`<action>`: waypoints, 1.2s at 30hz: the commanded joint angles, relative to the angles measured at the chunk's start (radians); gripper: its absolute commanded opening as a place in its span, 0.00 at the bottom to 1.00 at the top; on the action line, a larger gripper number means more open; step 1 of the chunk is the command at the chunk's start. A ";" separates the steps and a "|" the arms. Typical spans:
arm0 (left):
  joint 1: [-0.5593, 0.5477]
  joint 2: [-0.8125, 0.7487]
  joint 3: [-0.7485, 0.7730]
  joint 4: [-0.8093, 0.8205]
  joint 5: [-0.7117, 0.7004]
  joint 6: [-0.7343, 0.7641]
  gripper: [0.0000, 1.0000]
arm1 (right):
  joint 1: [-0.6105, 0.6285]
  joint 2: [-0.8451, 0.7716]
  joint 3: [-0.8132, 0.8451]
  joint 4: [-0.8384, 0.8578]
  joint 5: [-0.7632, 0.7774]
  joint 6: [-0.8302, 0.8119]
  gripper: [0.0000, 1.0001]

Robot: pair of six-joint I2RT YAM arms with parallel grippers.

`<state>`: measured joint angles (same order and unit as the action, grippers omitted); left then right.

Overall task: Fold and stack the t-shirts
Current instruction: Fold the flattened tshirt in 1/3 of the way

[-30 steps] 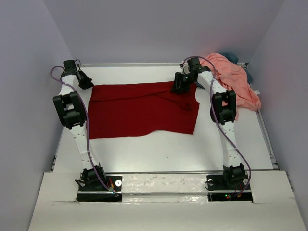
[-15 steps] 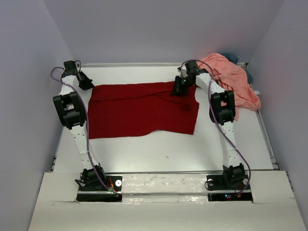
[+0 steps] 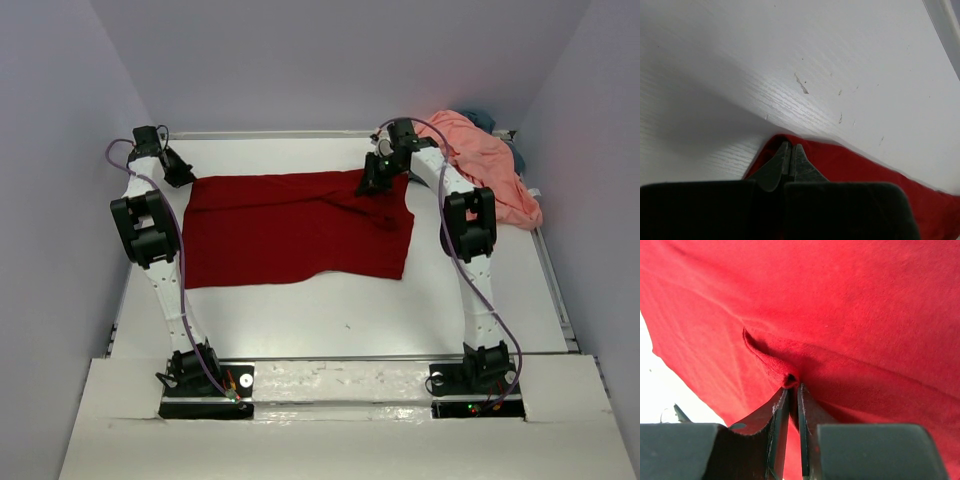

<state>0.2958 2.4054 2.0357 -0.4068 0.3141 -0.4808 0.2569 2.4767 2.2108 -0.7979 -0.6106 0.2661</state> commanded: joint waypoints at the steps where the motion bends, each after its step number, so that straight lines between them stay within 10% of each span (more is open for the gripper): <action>1: -0.006 -0.094 -0.008 0.010 0.029 -0.004 0.00 | 0.016 -0.097 -0.039 -0.020 -0.043 0.015 0.17; 5: -0.006 -0.092 -0.006 0.010 0.029 -0.005 0.00 | 0.016 -0.114 -0.089 -0.034 -0.080 0.031 0.24; 11: -0.006 -0.091 -0.006 0.010 0.029 -0.008 0.00 | 0.048 -0.134 -0.184 -0.040 -0.136 0.038 0.69; 36: -0.007 -0.107 0.003 0.010 0.052 -0.027 0.00 | 0.009 -0.127 -0.082 -0.100 -0.127 0.042 0.70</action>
<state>0.2939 2.4054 2.0357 -0.4057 0.3210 -0.4995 0.3008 2.4035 2.0747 -0.8845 -0.7616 0.3107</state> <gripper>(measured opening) 0.014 0.703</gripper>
